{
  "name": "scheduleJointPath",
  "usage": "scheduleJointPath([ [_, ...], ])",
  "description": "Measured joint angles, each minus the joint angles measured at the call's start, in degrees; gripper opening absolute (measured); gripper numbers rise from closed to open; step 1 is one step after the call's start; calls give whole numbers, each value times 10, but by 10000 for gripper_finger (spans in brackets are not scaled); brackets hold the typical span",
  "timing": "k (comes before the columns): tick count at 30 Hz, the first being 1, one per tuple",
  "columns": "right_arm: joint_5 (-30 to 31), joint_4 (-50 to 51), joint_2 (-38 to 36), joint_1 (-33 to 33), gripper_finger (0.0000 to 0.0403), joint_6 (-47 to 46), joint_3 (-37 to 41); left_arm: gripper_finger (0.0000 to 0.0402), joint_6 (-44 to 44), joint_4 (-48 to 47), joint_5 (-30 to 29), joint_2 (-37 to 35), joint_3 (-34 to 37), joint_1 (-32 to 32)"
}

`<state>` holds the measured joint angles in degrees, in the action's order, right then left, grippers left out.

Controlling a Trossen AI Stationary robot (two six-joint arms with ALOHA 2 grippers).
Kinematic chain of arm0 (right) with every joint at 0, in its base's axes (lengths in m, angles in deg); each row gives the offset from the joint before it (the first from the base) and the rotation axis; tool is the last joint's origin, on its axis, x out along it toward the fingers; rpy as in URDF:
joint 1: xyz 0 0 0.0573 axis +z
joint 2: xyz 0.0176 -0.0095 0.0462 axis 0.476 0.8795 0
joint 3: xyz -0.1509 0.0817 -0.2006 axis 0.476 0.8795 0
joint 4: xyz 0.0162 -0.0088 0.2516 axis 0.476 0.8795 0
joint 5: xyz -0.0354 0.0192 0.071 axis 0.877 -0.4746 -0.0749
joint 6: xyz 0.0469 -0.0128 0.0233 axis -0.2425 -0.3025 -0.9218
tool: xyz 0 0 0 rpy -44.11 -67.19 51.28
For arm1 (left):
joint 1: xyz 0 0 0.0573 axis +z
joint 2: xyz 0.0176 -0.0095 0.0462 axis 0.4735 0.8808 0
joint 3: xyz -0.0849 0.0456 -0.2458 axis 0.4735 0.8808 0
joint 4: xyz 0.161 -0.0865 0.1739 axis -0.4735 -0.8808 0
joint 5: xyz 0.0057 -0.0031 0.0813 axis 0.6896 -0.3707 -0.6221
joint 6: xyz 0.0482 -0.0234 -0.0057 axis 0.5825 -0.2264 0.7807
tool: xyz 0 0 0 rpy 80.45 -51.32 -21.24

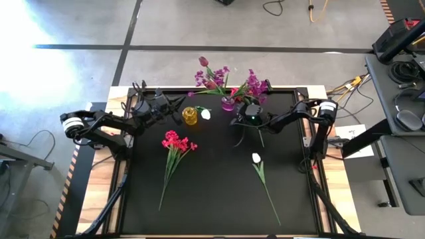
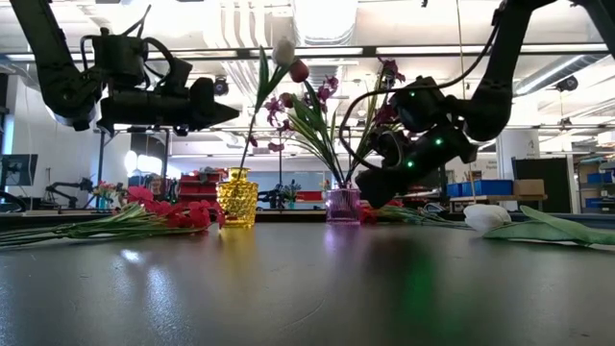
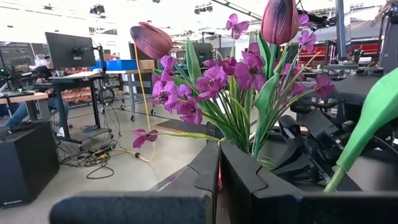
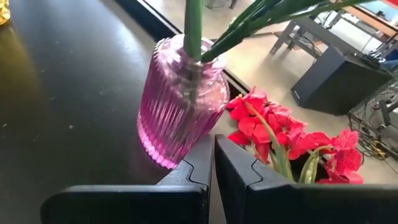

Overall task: Sort flowers into vase by color
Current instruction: Adjust the flower vases

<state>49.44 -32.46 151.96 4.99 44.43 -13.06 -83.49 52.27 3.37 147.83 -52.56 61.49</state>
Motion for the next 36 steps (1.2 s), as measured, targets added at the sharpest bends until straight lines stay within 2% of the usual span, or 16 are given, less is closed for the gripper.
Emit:
scheduleJointPath([
  [9, -32, 15, 1, -6, 12, 19, -26, 0, 0, 0, 0, 0, 0, 0],
  [18, -35, 28, 1, -17, 12, 30, -40, 0, 0, -2, 0, 0, 1, 0],
  [36, -116, 13, 1, -51, 12, 28, -41, 0, 0, -10, -1, 0, 1, 4],
])
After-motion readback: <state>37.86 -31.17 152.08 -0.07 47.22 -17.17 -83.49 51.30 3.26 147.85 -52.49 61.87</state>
